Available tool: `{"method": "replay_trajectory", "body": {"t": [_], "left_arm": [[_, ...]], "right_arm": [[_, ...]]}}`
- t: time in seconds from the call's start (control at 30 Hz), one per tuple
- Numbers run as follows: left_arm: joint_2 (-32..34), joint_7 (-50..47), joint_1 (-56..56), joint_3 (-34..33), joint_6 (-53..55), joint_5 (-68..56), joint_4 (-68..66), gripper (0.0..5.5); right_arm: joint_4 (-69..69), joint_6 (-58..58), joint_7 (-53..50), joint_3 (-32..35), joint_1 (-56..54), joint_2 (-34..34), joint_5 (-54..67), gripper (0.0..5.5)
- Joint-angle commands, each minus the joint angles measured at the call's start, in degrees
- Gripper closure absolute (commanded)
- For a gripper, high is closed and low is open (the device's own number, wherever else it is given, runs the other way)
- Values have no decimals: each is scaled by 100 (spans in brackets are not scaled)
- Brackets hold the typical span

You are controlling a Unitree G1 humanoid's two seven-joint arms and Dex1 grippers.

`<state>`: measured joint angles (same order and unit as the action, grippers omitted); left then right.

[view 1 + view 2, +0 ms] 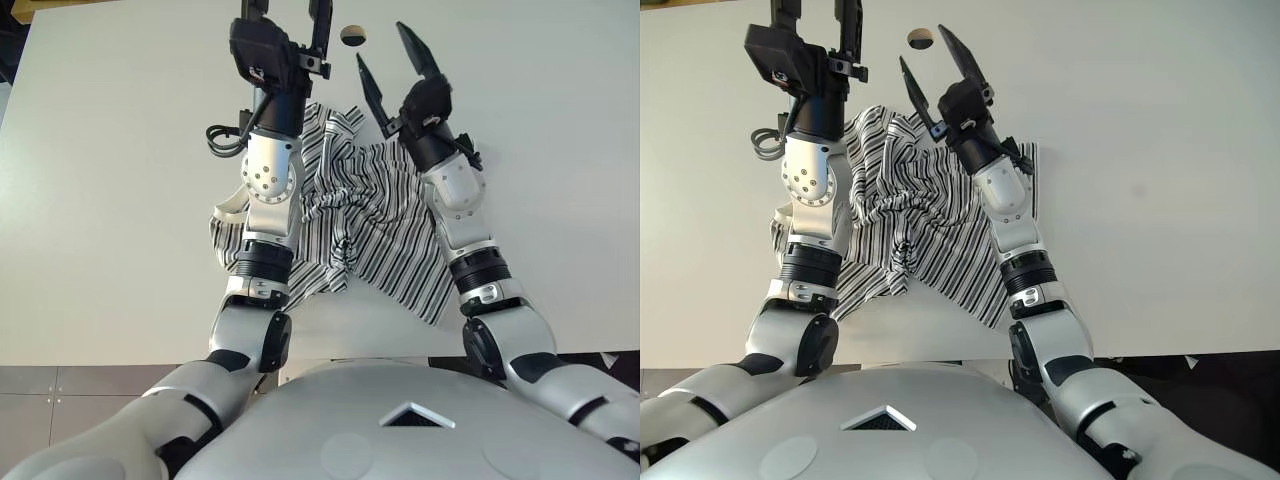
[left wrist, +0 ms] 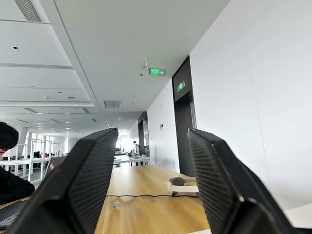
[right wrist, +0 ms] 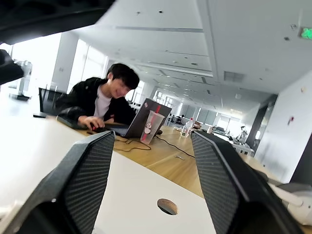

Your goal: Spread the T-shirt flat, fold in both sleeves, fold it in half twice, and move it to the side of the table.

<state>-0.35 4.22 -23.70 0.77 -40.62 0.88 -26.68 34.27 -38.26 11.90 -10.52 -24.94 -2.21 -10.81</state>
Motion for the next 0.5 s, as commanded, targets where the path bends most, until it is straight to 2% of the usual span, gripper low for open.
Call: {"method": "replay_trajectory", "body": {"t": [0.03, 0.13, 0.23, 0.43, 0.5], "left_arm": [[303, 243, 208, -1, -201, 42, -339, 284], [539, 196, 239, -154, -291, 70, -643, 284], [786, -214, 211, -452, -319, 209, -869, 284], [723, -573, 173, -427, -514, 496, -993, 284], [665, -660, 161, -359, -555, 631, -966, 284]], "right_arm": [[227, -112, -99, -174, -284, -277, -442, 262], [509, -149, -213, -454, -503, -451, -946, 262], [1324, 18, -412, -1010, -1028, -568, -1773, 262], [3149, 452, -430, -1938, -1968, -422, -2738, 262], [3755, 933, -475, -2141, -2299, -517, -3002, 262]]}}
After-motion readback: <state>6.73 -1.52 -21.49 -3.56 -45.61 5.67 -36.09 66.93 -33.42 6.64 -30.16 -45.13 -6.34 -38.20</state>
